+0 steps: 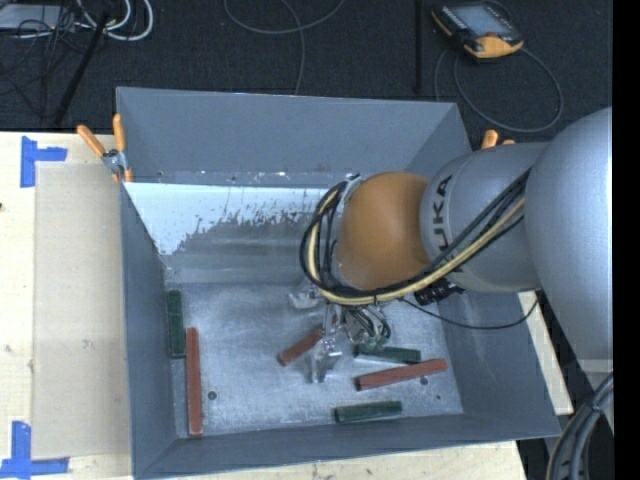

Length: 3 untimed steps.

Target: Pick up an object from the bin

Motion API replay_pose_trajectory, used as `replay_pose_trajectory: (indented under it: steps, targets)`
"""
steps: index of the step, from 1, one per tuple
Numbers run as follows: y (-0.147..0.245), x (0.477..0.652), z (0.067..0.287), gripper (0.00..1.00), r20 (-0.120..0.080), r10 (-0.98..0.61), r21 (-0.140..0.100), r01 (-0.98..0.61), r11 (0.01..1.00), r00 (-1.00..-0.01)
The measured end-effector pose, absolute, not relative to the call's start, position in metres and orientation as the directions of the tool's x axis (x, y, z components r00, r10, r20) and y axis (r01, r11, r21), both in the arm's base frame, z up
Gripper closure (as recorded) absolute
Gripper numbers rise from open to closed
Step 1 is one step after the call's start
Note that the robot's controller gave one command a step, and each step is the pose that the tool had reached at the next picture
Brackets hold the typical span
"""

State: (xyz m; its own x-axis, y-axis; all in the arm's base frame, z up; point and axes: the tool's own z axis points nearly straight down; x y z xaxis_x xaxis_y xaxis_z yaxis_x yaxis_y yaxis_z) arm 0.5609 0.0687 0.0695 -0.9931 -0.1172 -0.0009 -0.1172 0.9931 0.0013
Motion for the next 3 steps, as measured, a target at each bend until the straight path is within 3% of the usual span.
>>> replay_pose_trajectory:
  steps: [2, 3]
  targets:
    - [0.0700, 0.5622, 0.0724, 0.00, -0.002, -0.119, 0.002, -0.119, 0.993, -0.993]
    - [0.0695, 0.5670, 0.0775, 1.00, -0.016, -0.162, 0.001, -0.162, 0.987, -0.987]
